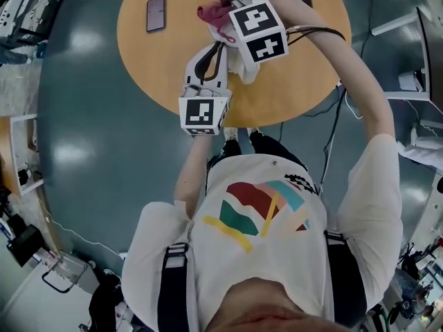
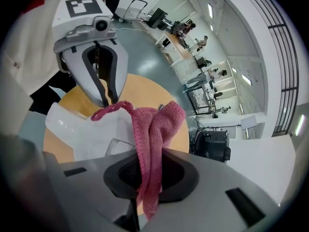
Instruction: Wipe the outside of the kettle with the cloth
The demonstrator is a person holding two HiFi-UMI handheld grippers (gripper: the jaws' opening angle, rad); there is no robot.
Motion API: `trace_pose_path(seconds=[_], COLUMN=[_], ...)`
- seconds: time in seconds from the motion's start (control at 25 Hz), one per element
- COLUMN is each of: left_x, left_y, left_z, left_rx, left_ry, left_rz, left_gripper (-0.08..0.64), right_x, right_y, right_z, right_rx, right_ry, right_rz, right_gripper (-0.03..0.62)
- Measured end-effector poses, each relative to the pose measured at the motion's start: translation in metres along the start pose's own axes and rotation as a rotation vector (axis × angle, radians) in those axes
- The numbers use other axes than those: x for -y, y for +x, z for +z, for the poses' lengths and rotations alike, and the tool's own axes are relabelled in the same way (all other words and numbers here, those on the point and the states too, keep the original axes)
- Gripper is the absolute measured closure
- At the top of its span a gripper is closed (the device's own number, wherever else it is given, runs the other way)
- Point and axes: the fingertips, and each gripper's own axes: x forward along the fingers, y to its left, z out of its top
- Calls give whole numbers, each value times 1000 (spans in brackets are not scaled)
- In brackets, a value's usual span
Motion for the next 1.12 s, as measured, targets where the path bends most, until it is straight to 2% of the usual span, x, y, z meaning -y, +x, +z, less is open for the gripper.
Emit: trace_pose_path(seconds=[0.16, 0.44, 0.6, 0.72, 0.96, 1.12], left_x=[6, 7, 17, 18, 28, 20], left_y=[4, -1, 1, -16, -37, -51], left_z=[-3, -4, -5, 2, 3, 3], left_rx=[5, -9, -21, 12, 16, 41], left_ry=[9, 18, 69, 130, 151, 126], left_rz=[10, 69, 100, 164, 201, 243], left_gripper=[492, 492, 492, 492, 492, 492], right_x=[-15, -56, -80, -91, -117, -129], right_y=[-10, -41, -57, -68, -87, -93], right_z=[2, 19, 16, 22, 32, 35], right_rx=[-5, 9, 34, 62, 80, 99], right_ry=[-6, -26, -26, -19, -24, 7], right_rz=[4, 70, 43, 11, -26, -44], right_gripper=[554, 554, 554, 554, 554, 554])
